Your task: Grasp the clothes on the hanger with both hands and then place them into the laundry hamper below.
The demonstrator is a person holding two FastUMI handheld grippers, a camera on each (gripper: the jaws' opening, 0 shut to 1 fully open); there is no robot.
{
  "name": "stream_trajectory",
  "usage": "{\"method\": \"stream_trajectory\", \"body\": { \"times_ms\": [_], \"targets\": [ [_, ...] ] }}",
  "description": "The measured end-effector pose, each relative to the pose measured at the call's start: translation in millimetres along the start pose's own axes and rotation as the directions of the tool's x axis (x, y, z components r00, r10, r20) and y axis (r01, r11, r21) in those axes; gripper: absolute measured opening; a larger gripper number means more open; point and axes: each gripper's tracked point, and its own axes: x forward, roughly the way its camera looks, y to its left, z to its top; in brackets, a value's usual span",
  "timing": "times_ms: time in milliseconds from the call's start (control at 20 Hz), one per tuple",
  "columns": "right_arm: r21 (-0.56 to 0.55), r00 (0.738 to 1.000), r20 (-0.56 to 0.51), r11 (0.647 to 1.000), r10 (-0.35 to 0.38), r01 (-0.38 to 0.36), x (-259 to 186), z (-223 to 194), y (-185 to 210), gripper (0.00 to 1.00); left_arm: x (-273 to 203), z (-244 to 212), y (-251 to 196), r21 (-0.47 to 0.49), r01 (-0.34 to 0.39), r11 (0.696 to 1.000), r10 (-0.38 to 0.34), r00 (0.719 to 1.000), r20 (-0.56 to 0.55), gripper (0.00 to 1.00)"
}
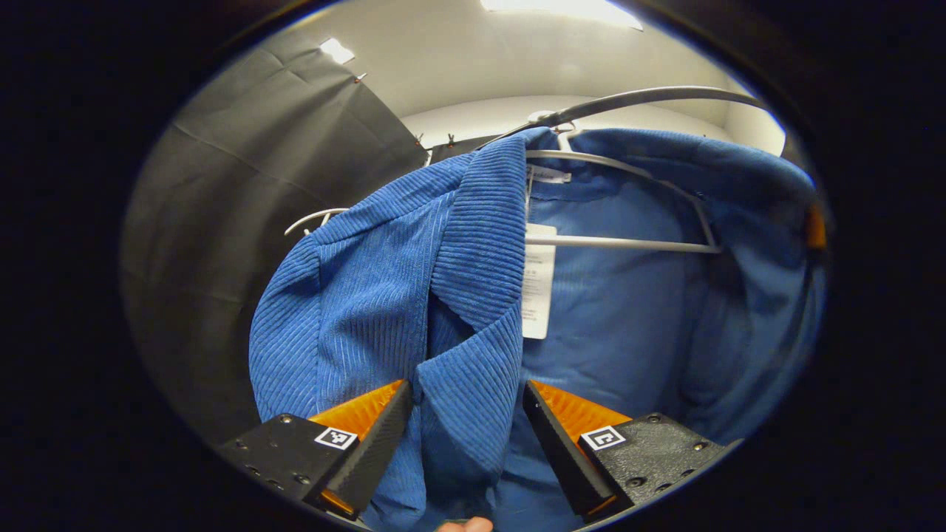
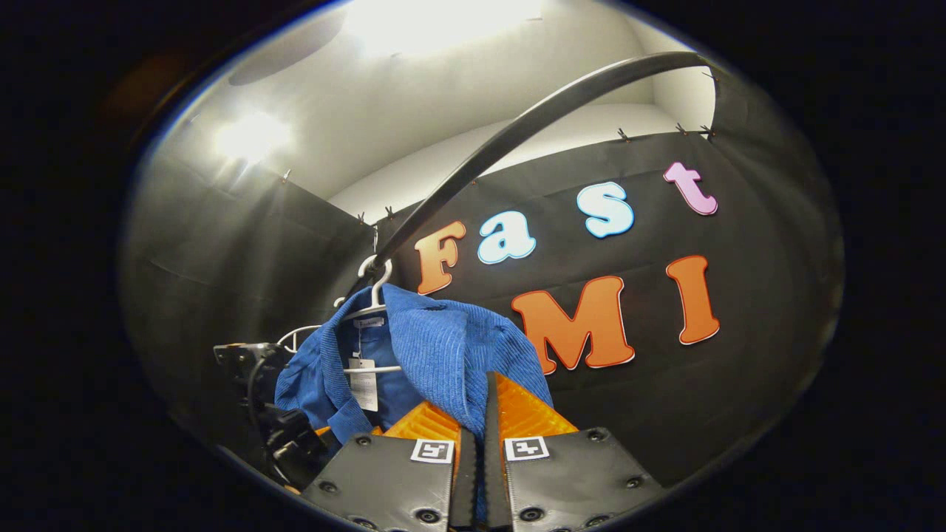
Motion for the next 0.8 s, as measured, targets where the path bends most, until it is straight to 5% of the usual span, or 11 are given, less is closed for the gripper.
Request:
{"method": "stream_trajectory", "body": {
  "times_ms": [150,250,500,800],
  "targets": [
    [-0.008,1.000,0.000,1.000,0.006,-0.006,-2,1,6,0.12,11,0,4,0.016,-0.009,1.000,0.010,1.000,-0.005,0.95],
    [-0.012,1.000,-0.002,1.000,-0.001,0.001,2,-3,4,0.12,12,-1,17,0.026,-0.014,1.000,0.015,1.000,-0.026,0.87],
    [-0.051,0.999,0.004,0.998,-0.035,0.035,7,-6,-8,0.12,-15,25,67,0.100,-0.010,0.995,0.012,1.000,-0.020,0.10],
    [-0.093,0.986,0.125,0.988,-0.112,0.124,8,20,-19,0.12,-33,126,117,0.231,-0.111,0.967,0.083,0.988,0.130,0.05]
  ]
}}
